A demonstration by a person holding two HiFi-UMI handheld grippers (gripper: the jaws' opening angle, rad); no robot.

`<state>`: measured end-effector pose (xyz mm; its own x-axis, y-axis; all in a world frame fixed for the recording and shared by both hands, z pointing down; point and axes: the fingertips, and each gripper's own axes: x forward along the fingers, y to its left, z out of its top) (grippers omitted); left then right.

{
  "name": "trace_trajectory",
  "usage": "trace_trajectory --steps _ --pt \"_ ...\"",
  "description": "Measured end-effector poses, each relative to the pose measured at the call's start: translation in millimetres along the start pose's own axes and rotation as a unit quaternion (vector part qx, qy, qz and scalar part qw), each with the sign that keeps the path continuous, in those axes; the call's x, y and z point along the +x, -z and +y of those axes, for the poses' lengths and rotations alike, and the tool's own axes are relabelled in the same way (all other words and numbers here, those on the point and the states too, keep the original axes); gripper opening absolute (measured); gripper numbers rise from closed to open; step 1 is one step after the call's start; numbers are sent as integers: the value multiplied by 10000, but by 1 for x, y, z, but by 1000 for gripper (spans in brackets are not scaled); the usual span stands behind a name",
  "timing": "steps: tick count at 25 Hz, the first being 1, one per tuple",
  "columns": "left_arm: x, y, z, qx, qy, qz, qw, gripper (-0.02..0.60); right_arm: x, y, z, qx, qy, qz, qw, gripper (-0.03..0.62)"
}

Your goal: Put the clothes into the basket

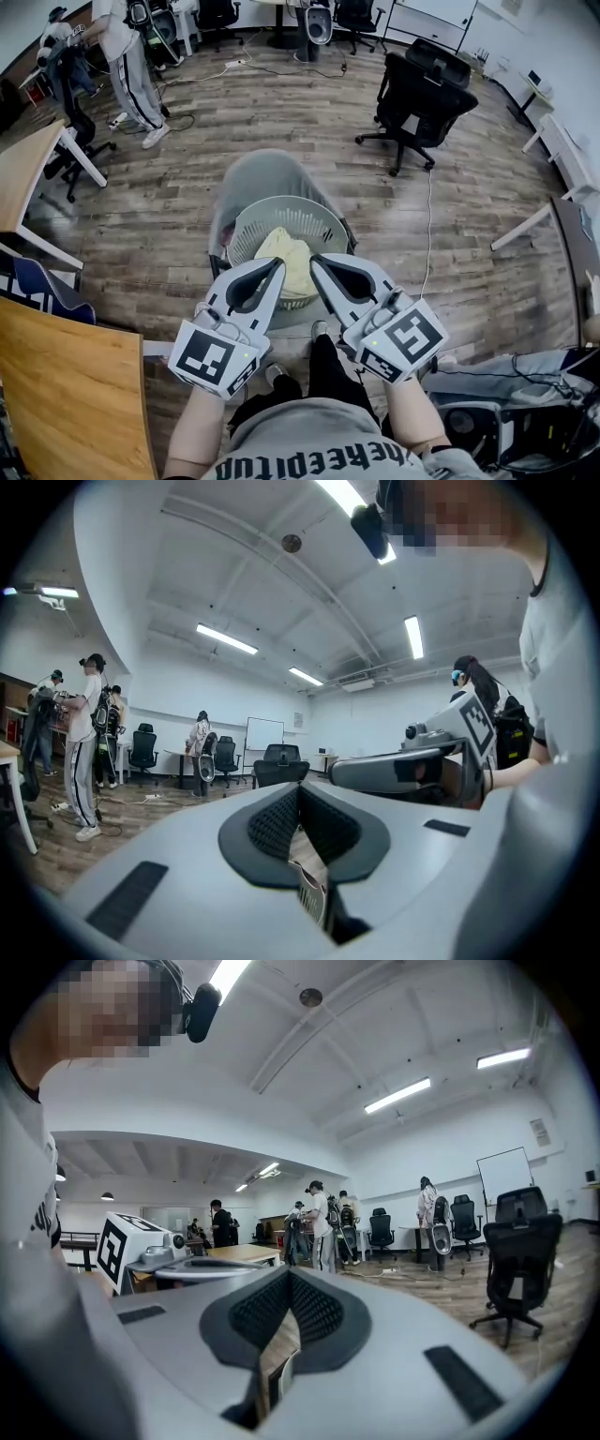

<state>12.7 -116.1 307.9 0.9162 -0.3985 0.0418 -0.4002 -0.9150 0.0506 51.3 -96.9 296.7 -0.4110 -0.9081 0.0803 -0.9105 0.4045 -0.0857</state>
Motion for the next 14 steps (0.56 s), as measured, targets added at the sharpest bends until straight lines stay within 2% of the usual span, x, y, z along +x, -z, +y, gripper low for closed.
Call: trace_trajectory --steps 14 --pt "-29 6 2 -22 -26 -10 10000 14 2 11 29 13 8 46 10000 9"
